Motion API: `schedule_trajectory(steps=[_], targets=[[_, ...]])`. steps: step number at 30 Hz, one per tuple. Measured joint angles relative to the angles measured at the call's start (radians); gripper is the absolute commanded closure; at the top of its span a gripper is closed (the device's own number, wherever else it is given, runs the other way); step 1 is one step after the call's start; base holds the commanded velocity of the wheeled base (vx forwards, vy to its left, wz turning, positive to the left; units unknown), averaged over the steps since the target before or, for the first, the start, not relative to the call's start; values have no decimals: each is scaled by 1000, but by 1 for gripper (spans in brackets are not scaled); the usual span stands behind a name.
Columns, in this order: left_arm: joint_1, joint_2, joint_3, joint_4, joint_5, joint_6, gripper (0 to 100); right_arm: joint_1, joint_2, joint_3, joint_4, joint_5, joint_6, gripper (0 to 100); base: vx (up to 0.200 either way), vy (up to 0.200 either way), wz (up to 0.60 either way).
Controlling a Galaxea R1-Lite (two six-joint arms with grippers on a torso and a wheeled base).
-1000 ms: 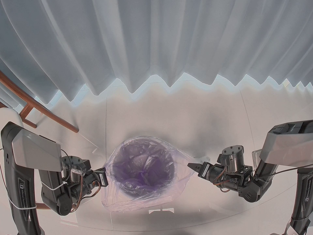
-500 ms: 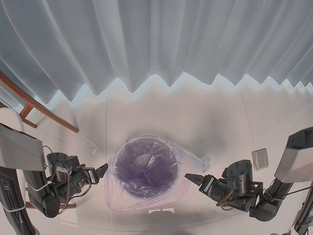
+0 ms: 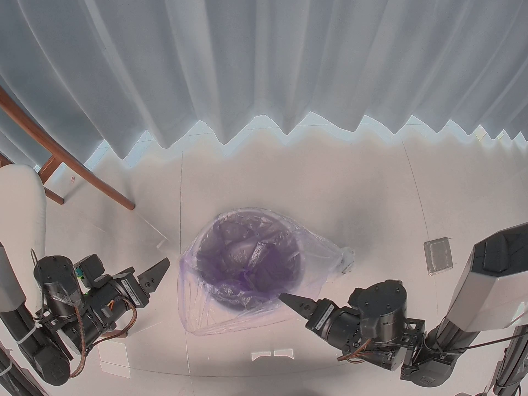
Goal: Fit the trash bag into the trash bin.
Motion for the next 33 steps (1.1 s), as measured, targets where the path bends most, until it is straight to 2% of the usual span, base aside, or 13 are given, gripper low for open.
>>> schedule_trajectory(steps=[2,7,11,17,23,24,33], targets=[[-6,-29,1,0,-1,0,0,11,3,-44,46,0,19,0,-200,0,0],[-19,-86,2,-1,-4,-13,0,22,6,-167,212,6,82,0,0,0,0],[-27,-131,2,-1,-4,-85,0,25,8,-298,382,21,144,0,0,0,0],[-46,-197,1,-1,0,-200,0,22,19,-500,565,35,211,0,0,0,0],[-78,-247,1,1,4,-243,0,-1,51,-639,728,39,254,0,0,0,0],[-81,-252,1,1,4,-244,0,-6,57,-652,741,39,263,100,0,0,0],[-107,-278,1,2,5,-243,0,-55,99,-687,763,36,290,100,0,0,0]])
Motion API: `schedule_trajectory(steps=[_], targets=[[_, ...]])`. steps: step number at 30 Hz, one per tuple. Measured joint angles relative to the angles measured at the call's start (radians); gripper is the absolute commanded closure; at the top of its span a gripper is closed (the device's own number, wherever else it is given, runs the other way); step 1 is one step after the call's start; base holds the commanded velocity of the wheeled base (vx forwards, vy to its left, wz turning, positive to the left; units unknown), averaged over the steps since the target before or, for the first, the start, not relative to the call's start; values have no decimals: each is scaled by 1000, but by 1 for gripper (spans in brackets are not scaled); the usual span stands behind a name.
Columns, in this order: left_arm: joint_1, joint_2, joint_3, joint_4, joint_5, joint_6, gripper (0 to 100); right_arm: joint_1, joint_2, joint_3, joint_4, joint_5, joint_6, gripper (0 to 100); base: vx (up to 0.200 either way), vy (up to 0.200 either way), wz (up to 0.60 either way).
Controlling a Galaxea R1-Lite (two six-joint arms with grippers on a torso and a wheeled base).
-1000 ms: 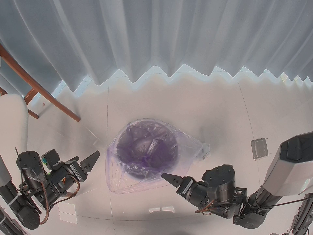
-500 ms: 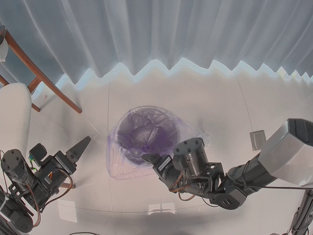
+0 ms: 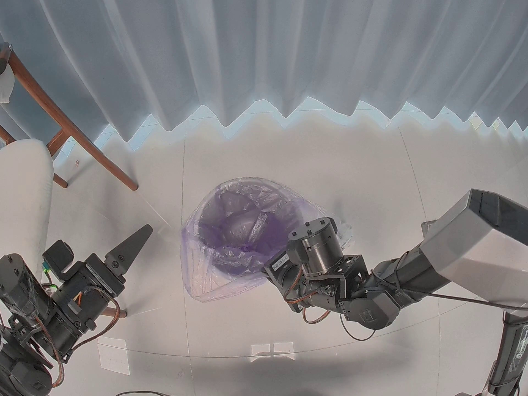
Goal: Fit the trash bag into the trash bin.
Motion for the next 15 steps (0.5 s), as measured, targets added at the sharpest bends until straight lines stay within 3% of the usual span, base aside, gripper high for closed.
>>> schedule_trajectory(steps=[4,9,15], targets=[[-21,0,0,0,-4,-2,0,8,-1,29,1,-10,0,100,0,0,0],[-79,3,0,9,-2,-7,0,86,-21,127,-5,-13,-7,100,0,0,0],[-133,15,0,52,3,0,0,161,0,180,-14,-31,-105,100,0,0,0]])
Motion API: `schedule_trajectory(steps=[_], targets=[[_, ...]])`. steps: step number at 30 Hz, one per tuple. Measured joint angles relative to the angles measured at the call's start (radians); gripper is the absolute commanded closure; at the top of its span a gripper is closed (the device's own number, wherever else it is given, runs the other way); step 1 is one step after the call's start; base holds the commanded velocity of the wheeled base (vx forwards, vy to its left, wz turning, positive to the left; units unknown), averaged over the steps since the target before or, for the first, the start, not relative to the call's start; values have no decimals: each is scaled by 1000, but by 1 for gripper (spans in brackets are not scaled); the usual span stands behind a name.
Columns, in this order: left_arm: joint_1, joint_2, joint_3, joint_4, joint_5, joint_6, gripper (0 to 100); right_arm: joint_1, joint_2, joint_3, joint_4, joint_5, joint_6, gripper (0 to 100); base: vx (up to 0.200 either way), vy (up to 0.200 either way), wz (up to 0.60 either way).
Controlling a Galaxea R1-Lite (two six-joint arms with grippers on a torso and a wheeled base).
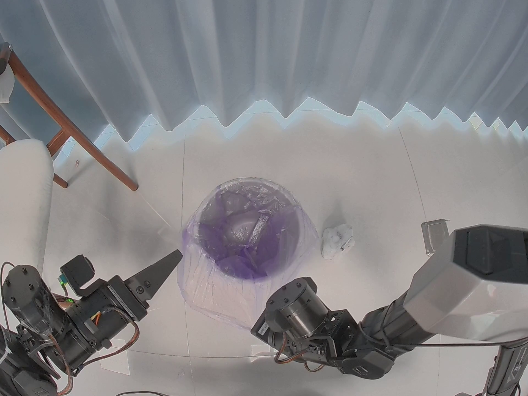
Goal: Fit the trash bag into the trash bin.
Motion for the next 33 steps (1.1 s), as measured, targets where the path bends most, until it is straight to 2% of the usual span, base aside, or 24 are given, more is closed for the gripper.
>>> schedule_trajectory(steps=[8,22,23,27,33], targets=[[-10,4,0,7,38,0,0,-7,90,-45,-1,-74,-190,100,0,0,0],[-12,6,0,8,50,0,0,-122,230,-219,11,-146,-363,100,0,0,0],[-12,6,0,9,51,0,0,-127,240,-230,10,-151,-375,0,0,0,0],[-12,7,0,64,70,0,0,-137,266,-260,10,-164,-383,0,0,0,0],[-11,5,0,105,78,-6,0,-114,245,-250,7,-165,-311,0,0,0,0]])
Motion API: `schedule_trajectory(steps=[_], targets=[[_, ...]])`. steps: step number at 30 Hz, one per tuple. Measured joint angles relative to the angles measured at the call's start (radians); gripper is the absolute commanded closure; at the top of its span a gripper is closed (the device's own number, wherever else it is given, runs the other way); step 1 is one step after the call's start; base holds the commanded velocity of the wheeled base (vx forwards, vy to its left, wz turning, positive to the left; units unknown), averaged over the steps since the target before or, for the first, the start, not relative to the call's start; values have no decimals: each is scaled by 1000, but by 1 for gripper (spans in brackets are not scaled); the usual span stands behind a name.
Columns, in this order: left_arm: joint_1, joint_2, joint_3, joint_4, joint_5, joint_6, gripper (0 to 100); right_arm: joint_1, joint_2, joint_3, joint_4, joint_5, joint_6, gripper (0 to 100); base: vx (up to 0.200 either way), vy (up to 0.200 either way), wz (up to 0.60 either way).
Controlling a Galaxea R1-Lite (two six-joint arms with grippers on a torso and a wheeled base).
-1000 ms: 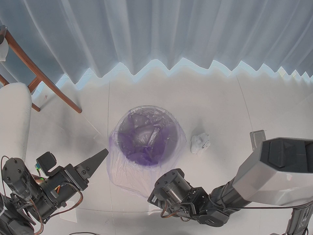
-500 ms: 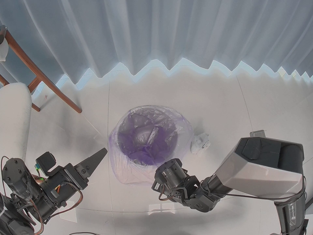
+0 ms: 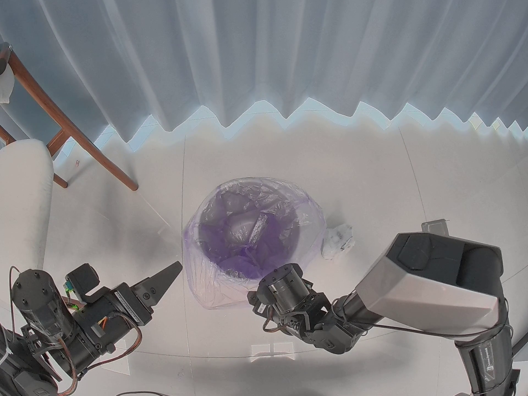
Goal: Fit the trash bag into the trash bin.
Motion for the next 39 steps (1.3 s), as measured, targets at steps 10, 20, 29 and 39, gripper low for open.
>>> schedule_trajectory(steps=[10,20,29,39], targets=[[32,13,0,3,-62,-23,0,55,-299,240,-48,48,183,0,0,0,0],[57,70,0,0,-122,-57,0,-206,-459,444,-313,113,151,0,0,0,0],[67,104,0,0,-130,-68,0,-353,-310,397,-501,165,117,0,0,0,0],[71,116,0,5,-103,-86,0,-366,-221,321,-545,172,81,0,0,0,0]])
